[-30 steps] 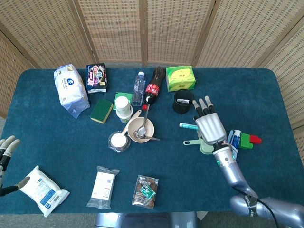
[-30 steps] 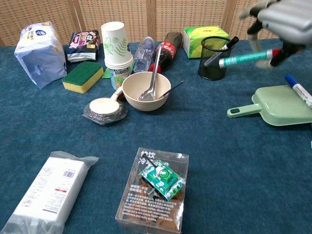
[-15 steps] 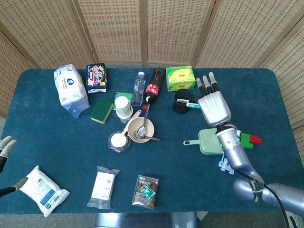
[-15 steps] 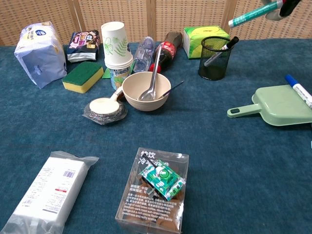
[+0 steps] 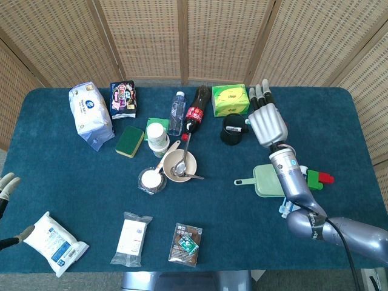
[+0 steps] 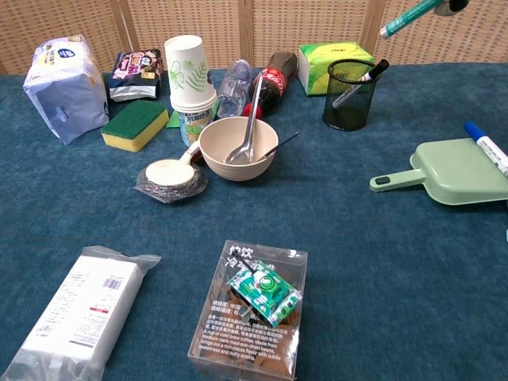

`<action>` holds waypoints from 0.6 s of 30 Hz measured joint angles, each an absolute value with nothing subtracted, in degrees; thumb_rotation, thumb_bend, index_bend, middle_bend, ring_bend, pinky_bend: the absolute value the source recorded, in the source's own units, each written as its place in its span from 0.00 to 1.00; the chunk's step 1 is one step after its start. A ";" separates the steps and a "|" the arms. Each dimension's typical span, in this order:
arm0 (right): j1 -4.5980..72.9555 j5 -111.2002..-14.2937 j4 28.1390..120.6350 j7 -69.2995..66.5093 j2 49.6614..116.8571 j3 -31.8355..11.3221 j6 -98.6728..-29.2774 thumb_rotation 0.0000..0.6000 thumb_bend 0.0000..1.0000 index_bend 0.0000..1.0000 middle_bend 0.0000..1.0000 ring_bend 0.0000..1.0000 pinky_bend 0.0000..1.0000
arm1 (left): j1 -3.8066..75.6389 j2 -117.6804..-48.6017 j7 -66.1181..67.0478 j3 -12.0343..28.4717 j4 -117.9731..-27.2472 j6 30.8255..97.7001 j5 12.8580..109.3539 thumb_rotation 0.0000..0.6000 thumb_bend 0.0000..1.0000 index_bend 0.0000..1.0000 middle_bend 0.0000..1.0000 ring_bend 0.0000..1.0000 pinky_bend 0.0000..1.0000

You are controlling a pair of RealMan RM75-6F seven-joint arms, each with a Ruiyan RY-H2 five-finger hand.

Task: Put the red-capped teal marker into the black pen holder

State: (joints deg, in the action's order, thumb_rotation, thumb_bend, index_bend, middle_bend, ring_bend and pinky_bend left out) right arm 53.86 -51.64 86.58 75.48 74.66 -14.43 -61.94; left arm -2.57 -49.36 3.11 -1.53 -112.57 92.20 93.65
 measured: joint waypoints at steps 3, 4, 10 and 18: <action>55.49 -51.50 85.06 78.70 75.51 -13.24 -61.49 1.00 0.37 0.61 0.05 0.00 0.10 | -2.49 -49.27 2.93 -1.50 -112.63 91.99 93.46 1.00 0.18 0.00 0.00 0.00 0.00; 56.20 -51.22 84.35 79.89 76.09 -12.74 -61.27 1.00 0.37 0.61 0.05 0.00 0.11 | -2.48 -49.22 2.83 -1.50 -112.63 91.97 93.44 1.00 0.18 0.00 0.00 0.00 0.00; 58.47 -48.88 81.62 83.26 79.69 -10.98 -60.92 1.00 0.36 0.60 0.05 0.00 0.11 | -2.50 -48.84 1.60 -1.39 -112.48 92.12 93.09 1.00 0.18 0.00 0.00 0.00 0.00; 61.40 -46.79 79.72 86.78 83.28 -9.89 -61.27 1.00 0.36 0.60 0.05 0.00 0.14 | -2.39 -48.24 0.07 -1.38 -112.32 91.89 92.83 1.00 0.18 0.00 0.00 0.00 0.00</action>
State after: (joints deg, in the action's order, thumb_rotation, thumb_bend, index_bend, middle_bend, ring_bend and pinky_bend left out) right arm 61.40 -46.79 79.72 86.78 83.28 -9.89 -61.27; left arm -2.39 -48.24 0.07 -1.38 -112.32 91.89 92.83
